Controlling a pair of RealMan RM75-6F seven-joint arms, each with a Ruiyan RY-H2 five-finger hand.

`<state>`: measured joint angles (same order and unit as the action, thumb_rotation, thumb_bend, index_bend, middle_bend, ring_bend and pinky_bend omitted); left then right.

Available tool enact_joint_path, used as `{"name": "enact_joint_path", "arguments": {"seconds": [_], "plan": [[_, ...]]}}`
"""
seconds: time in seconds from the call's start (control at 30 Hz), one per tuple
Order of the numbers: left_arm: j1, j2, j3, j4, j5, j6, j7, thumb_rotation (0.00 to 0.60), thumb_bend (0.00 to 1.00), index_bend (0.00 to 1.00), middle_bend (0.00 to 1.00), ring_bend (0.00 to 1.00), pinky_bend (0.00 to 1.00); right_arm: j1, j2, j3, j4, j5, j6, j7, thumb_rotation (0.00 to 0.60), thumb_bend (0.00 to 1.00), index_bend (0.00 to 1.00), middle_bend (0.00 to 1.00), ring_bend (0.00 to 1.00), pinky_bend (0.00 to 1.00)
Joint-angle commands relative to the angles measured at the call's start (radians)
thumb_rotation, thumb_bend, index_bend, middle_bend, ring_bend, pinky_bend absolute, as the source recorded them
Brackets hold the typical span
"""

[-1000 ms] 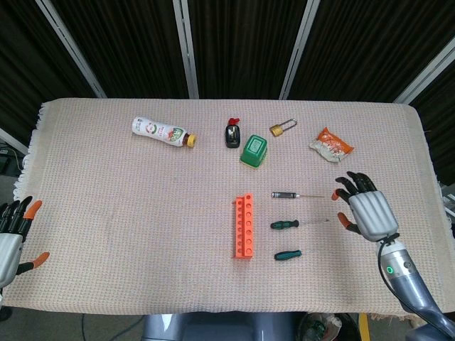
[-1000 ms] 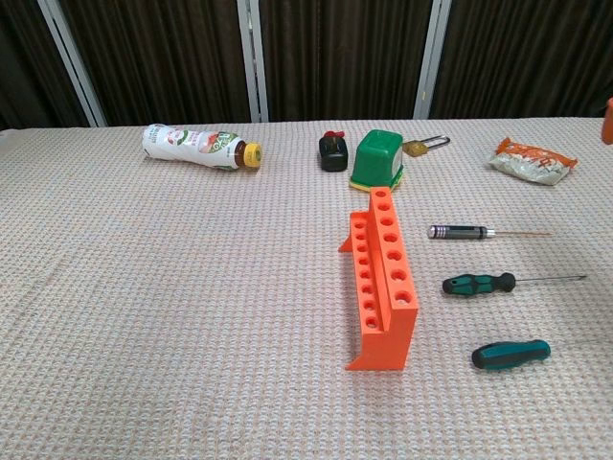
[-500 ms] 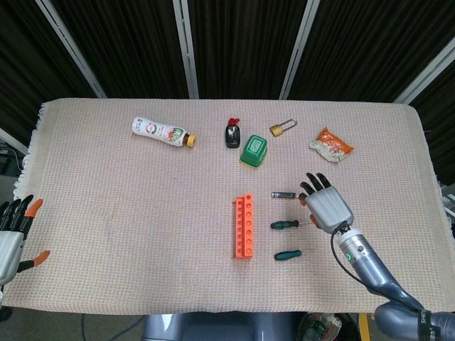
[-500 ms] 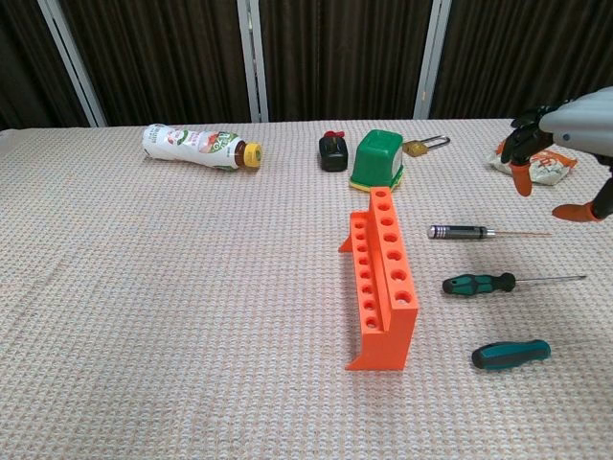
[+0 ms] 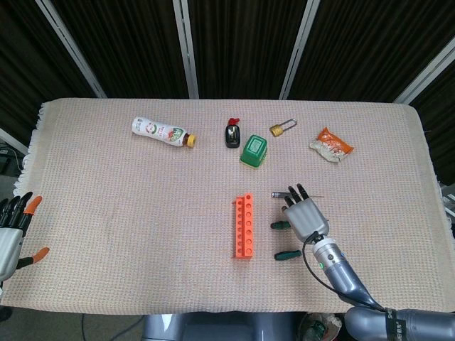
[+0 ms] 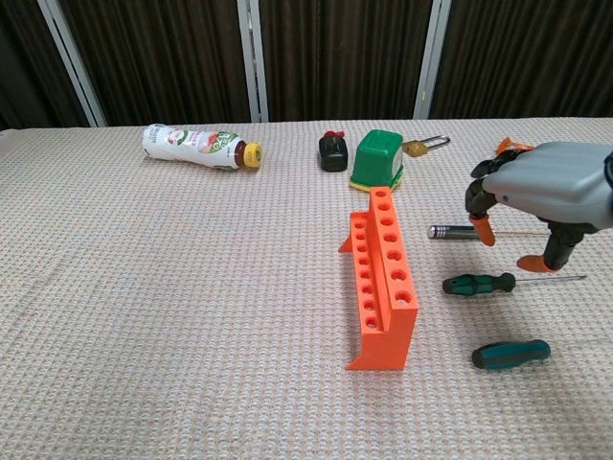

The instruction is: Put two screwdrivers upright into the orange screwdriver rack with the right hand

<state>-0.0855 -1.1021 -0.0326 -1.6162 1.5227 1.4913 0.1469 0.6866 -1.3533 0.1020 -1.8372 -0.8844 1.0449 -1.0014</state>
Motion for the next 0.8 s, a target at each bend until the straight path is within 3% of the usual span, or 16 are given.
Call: {"name": "enact_joint_path", "arguments": {"seconds": [0.03, 0.37, 0.8], "plan": [[-0.001, 0.002, -0.001, 0.001, -0.002, -0.001, -0.001, 0.600, 0.09, 0.06, 0.00, 0.00, 0.00, 0.025, -0.034, -0.011, 0.016, 0.042, 0.007, -0.018, 0.600, 0.21, 0.45, 0.19, 0.00, 0.04], [-0.002, 0.000, 0.000, 0.004, -0.009, -0.006, -0.004, 0.600, 0.09, 0.06, 0.00, 0.00, 0.00, 0.082, -0.090, 0.009, 0.072, 0.153, -0.009, 0.022, 0.600, 0.17, 0.47, 0.19, 0.00, 0.04], [-0.008, -0.001, 0.000, 0.007, -0.019, -0.019, -0.004, 0.600, 0.09, 0.06, 0.00, 0.00, 0.00, 0.134, -0.154, -0.013, 0.145, 0.229, -0.023, 0.049, 0.600, 0.17, 0.47, 0.19, 0.00, 0.04]]}}
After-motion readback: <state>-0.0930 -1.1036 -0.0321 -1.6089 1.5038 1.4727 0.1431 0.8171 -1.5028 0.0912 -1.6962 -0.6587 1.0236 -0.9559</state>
